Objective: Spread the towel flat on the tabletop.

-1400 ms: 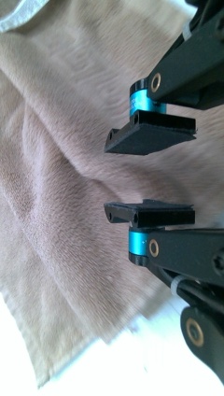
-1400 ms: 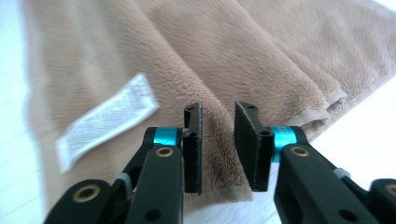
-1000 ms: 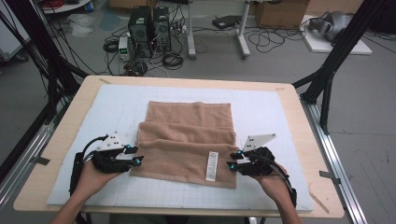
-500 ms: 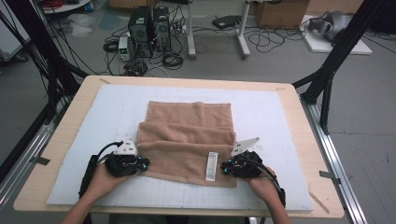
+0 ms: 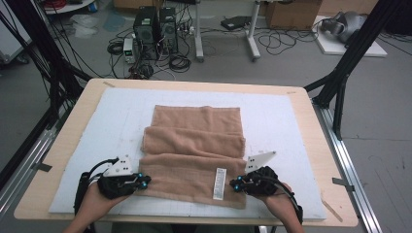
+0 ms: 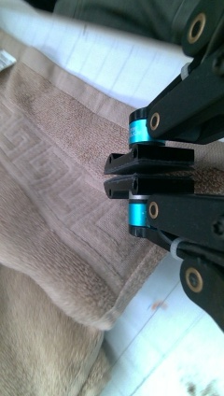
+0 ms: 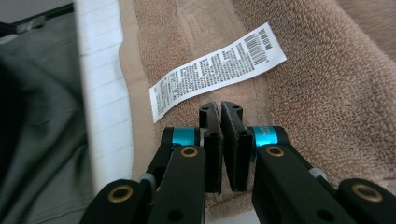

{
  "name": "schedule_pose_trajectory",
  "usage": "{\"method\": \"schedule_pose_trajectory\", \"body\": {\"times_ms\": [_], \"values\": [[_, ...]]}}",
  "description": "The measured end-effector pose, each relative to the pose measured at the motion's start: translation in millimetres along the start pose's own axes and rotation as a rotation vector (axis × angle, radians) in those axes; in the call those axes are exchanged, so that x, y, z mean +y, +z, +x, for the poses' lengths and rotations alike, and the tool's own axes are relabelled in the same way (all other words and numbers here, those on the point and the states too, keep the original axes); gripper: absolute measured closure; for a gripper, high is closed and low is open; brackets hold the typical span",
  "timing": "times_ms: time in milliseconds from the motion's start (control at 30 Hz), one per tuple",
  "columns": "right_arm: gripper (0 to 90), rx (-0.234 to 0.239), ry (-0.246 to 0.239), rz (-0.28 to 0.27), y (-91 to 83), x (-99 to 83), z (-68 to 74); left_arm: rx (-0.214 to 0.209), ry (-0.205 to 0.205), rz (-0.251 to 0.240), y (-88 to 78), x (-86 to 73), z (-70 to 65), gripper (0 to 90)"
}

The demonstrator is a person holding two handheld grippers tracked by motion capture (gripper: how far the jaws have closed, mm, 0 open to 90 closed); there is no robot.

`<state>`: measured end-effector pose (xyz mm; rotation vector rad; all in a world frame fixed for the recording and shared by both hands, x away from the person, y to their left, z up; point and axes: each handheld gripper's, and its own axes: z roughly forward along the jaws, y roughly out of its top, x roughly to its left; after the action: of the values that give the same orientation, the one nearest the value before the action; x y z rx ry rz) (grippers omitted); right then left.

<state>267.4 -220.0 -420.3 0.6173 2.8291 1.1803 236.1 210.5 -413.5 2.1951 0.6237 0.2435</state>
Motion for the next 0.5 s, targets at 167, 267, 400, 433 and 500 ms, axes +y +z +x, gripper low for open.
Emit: {"method": "schedule_pose_trajectory", "body": {"times_ms": [167,267,400,433,500], "values": [[87.2,0.050,-0.037,-0.037,-19.6,-1.0,26.8,-0.085,0.020,-0.039,-28.4,-3.7,-34.3,85.2],[81.2,0.055,-0.079,-0.072,-38.0,6.6,40.5,-0.123,0.001,-0.088,-44.6,1.8,-41.6,72.1],[72.6,-0.048,-0.067,-0.051,-45.7,13.9,28.3,-0.047,0.026,-0.086,-39.6,11.3,-29.5,62.3],[71.5,-0.064,-0.054,-0.044,-42.6,14.2,22.5,-0.023,0.034,-0.077,-33.9,12.0,-24.6,62.0],[67.3,-0.092,-0.046,-0.014,-32.6,13.6,11.7,-0.001,0.035,-0.061,-19.8,11.6,-14.5,62.0]]}}
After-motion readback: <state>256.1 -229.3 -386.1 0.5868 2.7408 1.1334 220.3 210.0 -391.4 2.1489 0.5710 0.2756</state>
